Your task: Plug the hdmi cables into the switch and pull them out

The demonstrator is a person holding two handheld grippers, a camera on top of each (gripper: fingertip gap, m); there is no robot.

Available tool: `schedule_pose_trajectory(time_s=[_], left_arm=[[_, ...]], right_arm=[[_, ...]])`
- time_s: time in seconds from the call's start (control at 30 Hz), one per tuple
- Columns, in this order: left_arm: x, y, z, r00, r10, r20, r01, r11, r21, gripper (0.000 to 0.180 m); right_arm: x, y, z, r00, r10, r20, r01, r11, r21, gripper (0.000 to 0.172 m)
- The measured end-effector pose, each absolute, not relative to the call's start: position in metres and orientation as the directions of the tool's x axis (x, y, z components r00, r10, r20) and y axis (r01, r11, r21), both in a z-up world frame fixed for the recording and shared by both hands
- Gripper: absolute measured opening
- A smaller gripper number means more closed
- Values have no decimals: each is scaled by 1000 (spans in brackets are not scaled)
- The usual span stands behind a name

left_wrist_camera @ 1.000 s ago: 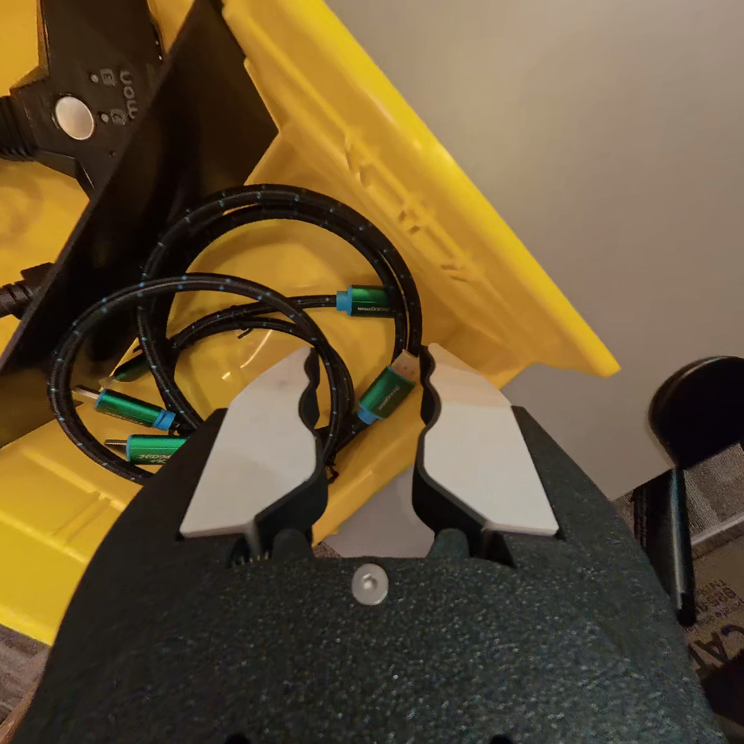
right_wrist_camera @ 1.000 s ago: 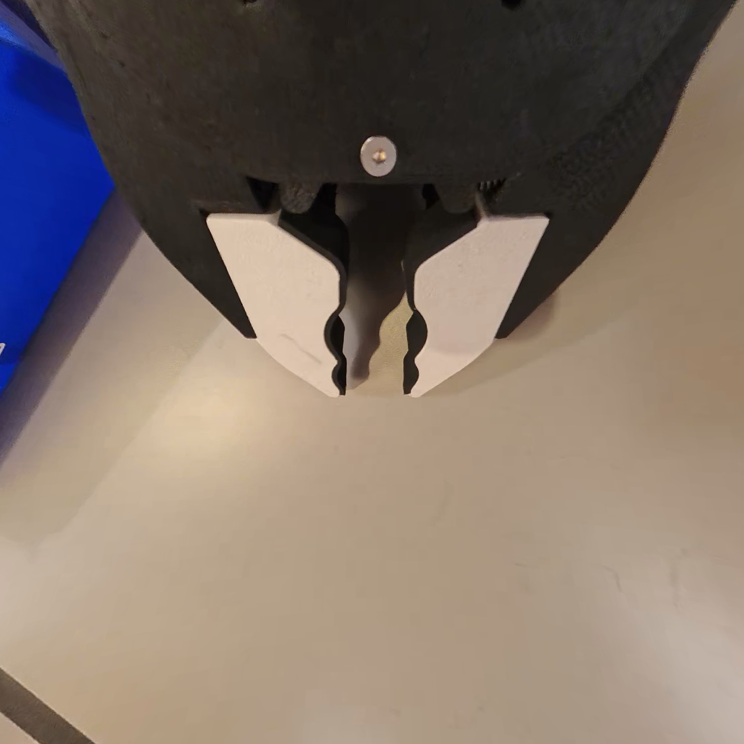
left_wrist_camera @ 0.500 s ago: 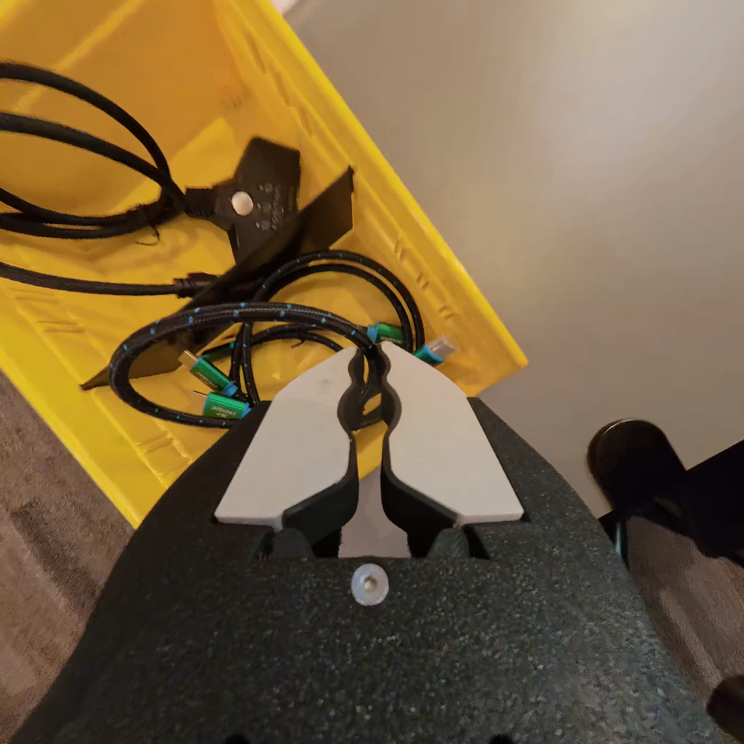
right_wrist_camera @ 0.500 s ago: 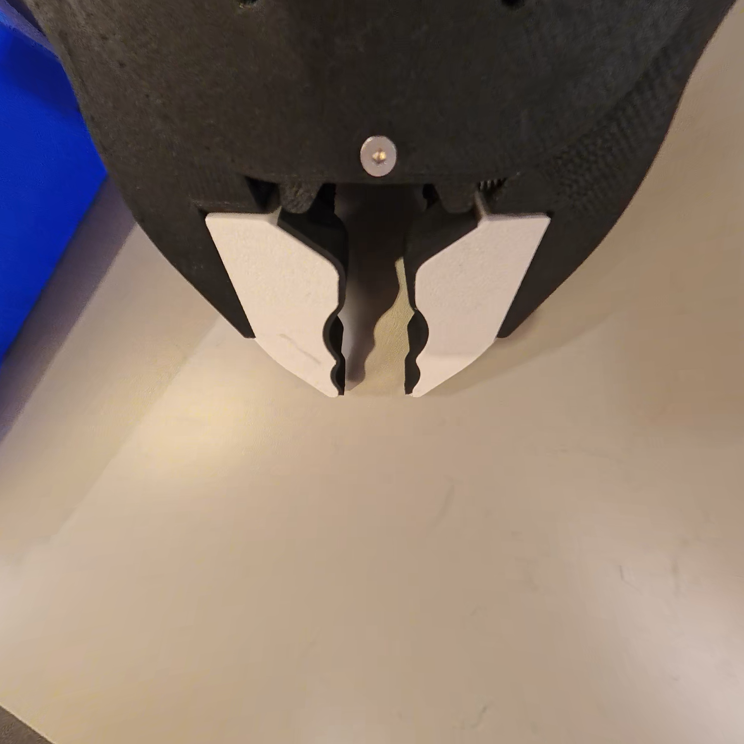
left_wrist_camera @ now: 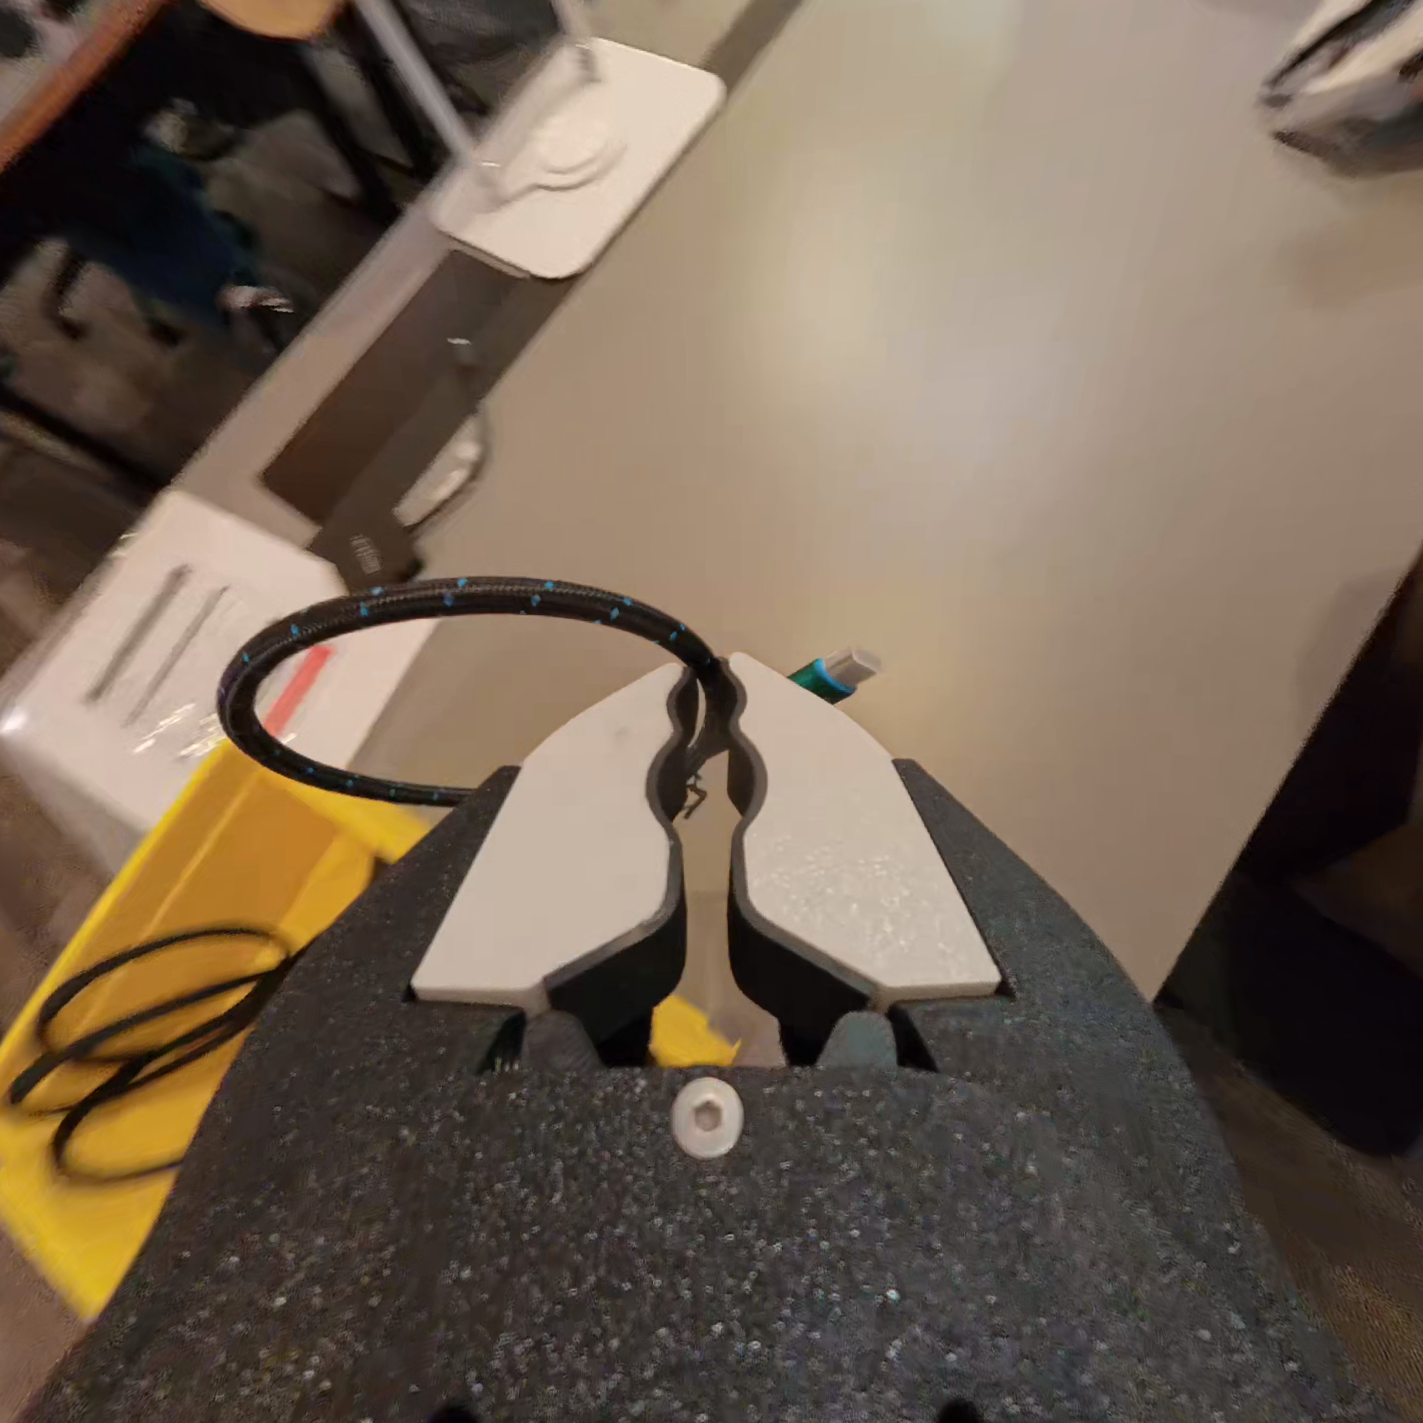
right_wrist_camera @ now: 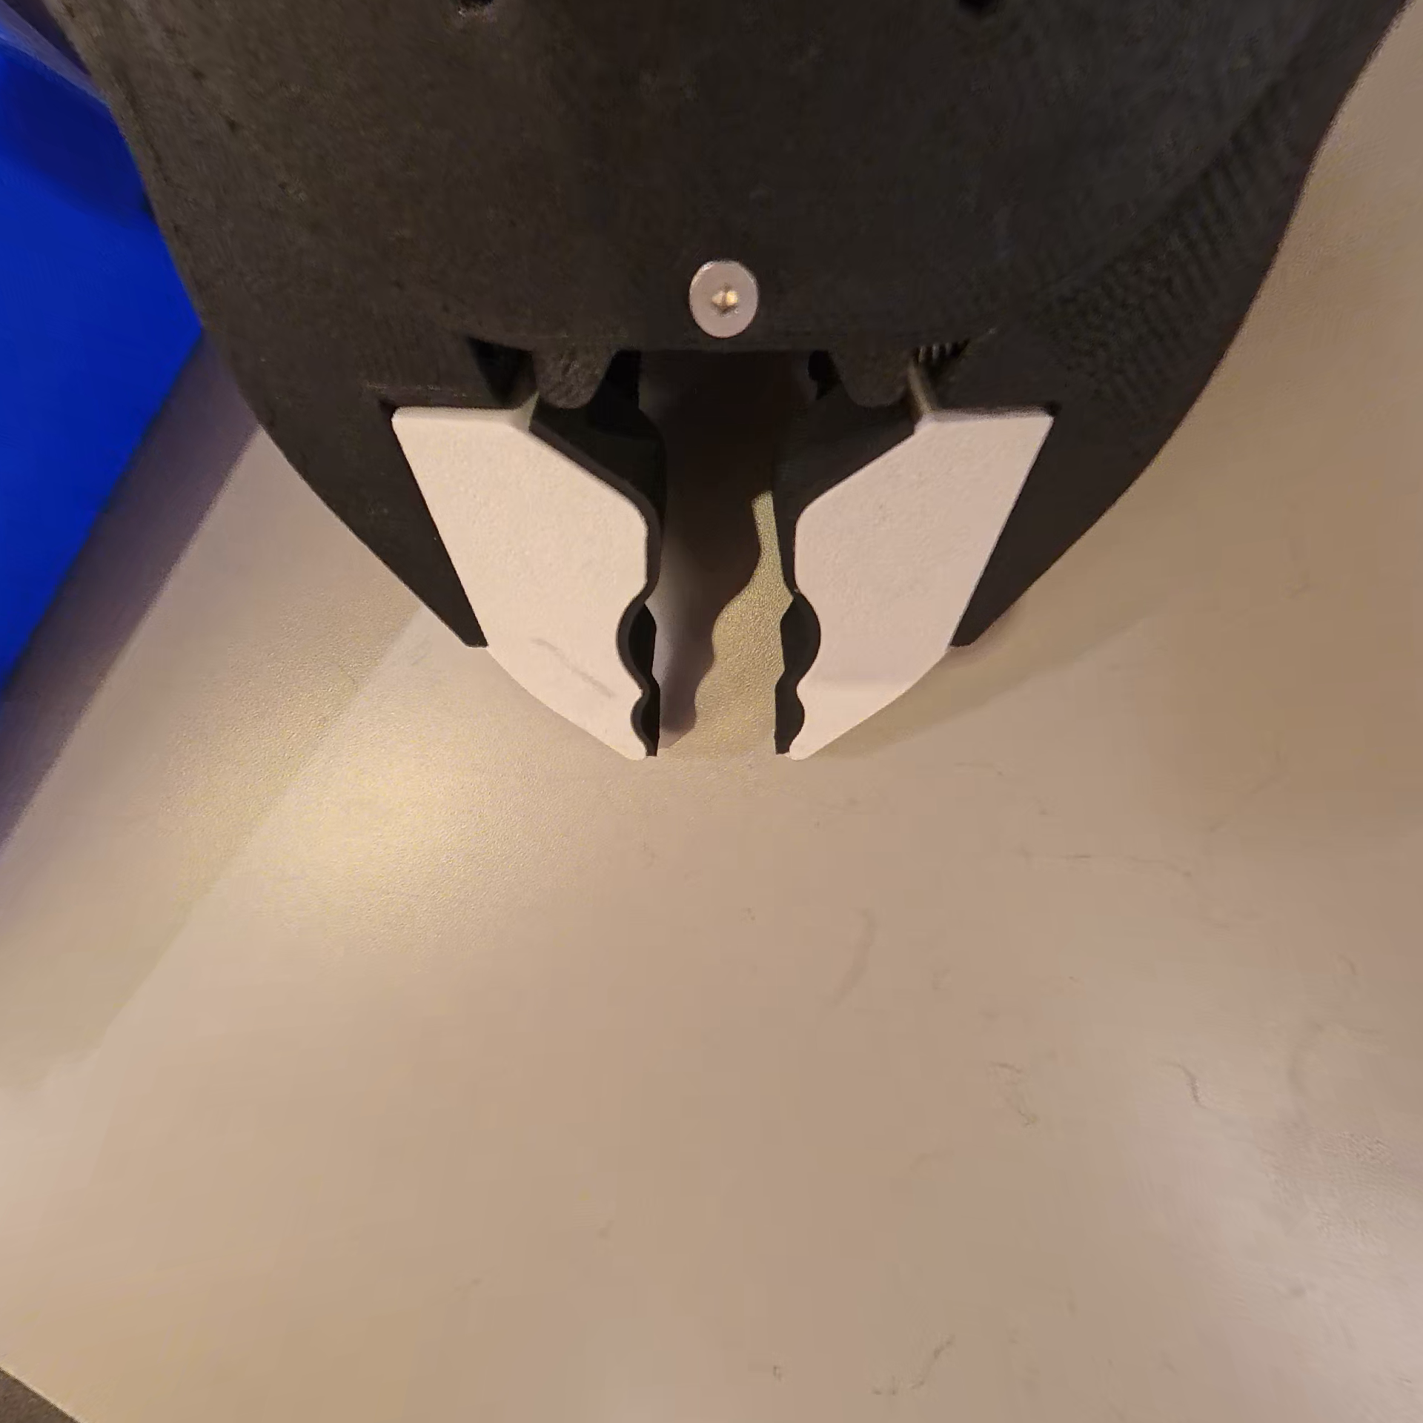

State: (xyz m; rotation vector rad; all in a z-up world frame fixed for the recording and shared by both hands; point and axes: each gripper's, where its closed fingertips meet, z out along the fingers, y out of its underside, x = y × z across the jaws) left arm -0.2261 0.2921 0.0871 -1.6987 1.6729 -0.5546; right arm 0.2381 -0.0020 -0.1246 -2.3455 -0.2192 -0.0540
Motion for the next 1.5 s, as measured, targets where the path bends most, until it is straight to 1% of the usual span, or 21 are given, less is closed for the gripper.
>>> schedule_pose_trajectory(time_s=[0.17,0.27,0.33,0.47,0.53,0.6,0.67,0.77,0.83,0.9,0.93,1.0,1.03,1.1,1.2,1.33,1.47,1.5], left_arm=[[-157,245,21,-134,-990,35,-733,75,-676,5],[-125,214,-18,-246,-958,144,-755,97,-649,5],[-104,190,-35,-315,-928,200,-751,115,-651,5],[-79,148,-70,-427,-871,242,-767,207,-608,4],[-72,132,-84,-457,-847,272,-766,220,-605,0],[-70,125,-89,-463,-838,287,-762,212,-612,5],[-72,131,-82,-441,-856,271,-750,186,-635,18],[-84,174,-50,-311,-932,188,-722,103,-684,26],[-105,230,-19,-115,-987,112,-696,0,-718,27],[-143,303,9,158,-987,39,-657,-135,-742,28],[-170,343,20,315,-949,7,-623,-213,-752,28],[-231,414,31,588,-809,-4,-526,-379,-761,36],[-259,442,31,681,-732,14,-470,-452,-758,41],[-307,489,23,815,-577,50,-349,-559,-752,58],[-340,527,1,882,-441,168,-193,-661,-725,62],[-344,551,-24,891,-365,269,-90,-725,-683,60],[-341,567,-39,902,-338,267,-93,-758,-646,46],[-339,570,-40,900,-343,270,-98,-760,-642,36]], right_arm=[[238,-2,-124,984,143,110,179,-690,-701,28],[238,-2,-124,984,143,107,177,-691,-701,28],[238,-2,-125,984,143,107,176,-691,-701,28],[238,-2,-124,984,141,110,177,-690,-702,28],[238,-2,-124,984,139,113,178,-689,-703,28],[238,-2,-124,983,139,116,180,-688,-703,28],[238,-2,-124,983,140,116,181,-687,-704,28],[238,-2,-124,984,140,109,176,-690,-702,28],[238,-2,-125,984,140,106,174,-690,-702,28],[238,-2,-125,984,141,105,174,-691,-702,28],[238,-2,-125,984,141,105,174,-691,-702,28],[238,-2,-125,985,141,103,173,-691,-702,28],[238,-2,-125,985,141,103,173,-691,-701,28],[238,-2,-125,984,141,105,174,-691,-702,28],[238,-2,-124,984,140,112,178,-688,-703,28],[239,-2,-124,983,137,121,182,-686,-705,29],[239,-2,-124,985,129,114,172,-689,-704,29],[239,-2,-124,985,129,111,170,-690,-703,29]])
